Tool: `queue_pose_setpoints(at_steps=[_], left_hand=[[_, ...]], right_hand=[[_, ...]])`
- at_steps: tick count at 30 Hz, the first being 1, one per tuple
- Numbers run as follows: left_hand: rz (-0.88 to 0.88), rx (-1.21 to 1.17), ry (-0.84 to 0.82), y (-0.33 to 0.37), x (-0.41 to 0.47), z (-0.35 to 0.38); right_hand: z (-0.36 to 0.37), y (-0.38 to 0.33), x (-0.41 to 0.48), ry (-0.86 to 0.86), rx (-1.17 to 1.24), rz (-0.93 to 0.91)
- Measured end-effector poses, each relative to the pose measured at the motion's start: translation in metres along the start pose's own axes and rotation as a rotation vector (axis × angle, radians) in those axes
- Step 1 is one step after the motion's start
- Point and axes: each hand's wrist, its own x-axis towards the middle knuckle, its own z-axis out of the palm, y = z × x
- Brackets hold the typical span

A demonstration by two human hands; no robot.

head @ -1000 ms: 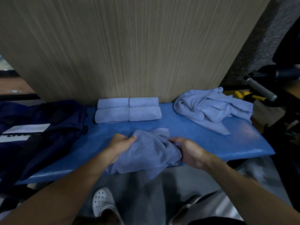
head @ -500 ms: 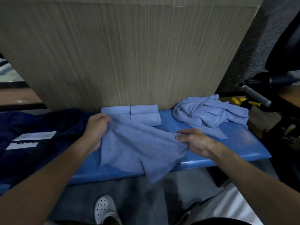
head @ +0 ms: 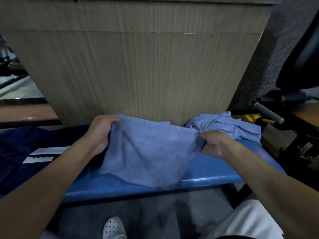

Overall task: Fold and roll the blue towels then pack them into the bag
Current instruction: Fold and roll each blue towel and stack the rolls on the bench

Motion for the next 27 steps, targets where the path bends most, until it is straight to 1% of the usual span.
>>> queue_pose_setpoints(at_steps=[3,5,8,11,13,15,18,23,27], left_hand=[[0.059,0.002,-0.09,0.01,-0.001,-0.002],[0.105,0.001,-0.128,0.015,-0.002,-0.003],[0.142,-0.006,-0.161,0.02,-0.003,-0.005],[0.138,-0.008,-0.178,0.025,-0.003,-0.007],[0.125,-0.001,-0.223,0.028,-0.005,-0.008],[0.098,-0.008,-0.264,0.031,-0.007,-0.009],[0.062,-0.032,-0.287,0.034,-0.008,-0.014],[-0.008,-0.107,-0.242,0.037,-0.007,-0.018],[-0.095,-0.095,-0.172,0.037,-0.008,-0.018]], right_hand=[[0.003,-0.009,-0.007,0.017,-0.21,-0.082],[0.001,-0.013,-0.008,0.026,-0.316,-0.094],[0.002,-0.02,-0.015,0.002,-0.381,-0.08],[0.002,-0.025,-0.015,0.046,-0.442,-0.188],[0.002,-0.027,-0.012,0.038,-0.409,-0.343],[0.001,-0.03,-0.013,0.055,-0.306,-0.447],[-0.003,-0.038,-0.015,0.116,-0.156,-0.5],[-0.005,-0.051,-0.019,0.138,-0.16,-0.565],[-0.003,-0.063,-0.024,0.086,-0.107,-0.617]])
